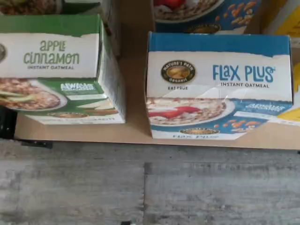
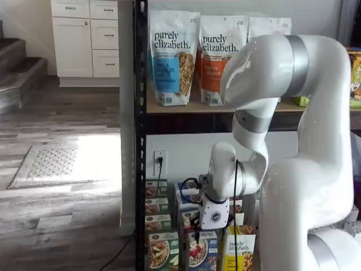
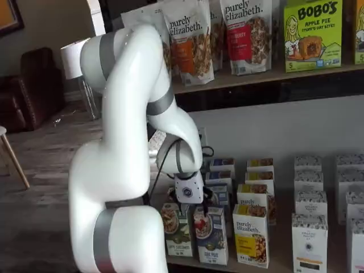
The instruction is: Pick up the blue and white box that is on the bottom shelf, the second box from the left
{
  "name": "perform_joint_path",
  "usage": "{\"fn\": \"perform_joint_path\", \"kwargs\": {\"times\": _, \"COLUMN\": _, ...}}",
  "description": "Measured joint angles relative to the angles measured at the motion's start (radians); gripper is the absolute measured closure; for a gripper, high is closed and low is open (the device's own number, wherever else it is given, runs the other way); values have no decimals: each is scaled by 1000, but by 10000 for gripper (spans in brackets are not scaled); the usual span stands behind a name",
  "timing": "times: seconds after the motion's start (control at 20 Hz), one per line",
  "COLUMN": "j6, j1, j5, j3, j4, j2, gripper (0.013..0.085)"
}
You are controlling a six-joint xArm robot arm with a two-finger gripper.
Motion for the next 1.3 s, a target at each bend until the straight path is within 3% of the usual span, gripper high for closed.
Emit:
{"fn": "perform_joint_path", "kwargs": {"times": 0.25, "j6": -56, "j1": -9, "j5": -26, "j3": -51, "j4": 48, "j2": 67, "gripper": 130}}
{"fn": "perform_joint_path", "kwargs": {"times": 0.5, "j6": -52, "j1": -27, "j5": -33, "j3": -105, "j4": 25, "j2": 121, "gripper": 130}}
{"fn": "perform_joint_path", "kwargs": {"times": 0.65, "j6": -70, "j1": -30, "j5": -38, "j3": -133, "j4": 39, "j2": 145, "gripper": 130}}
{"fn": "perform_joint_path", "kwargs": {"times": 1.3, "j6": -18, "j1": -32, "j5": -5, "j3": -220, "j4": -14, "j2": 203, "gripper": 130}}
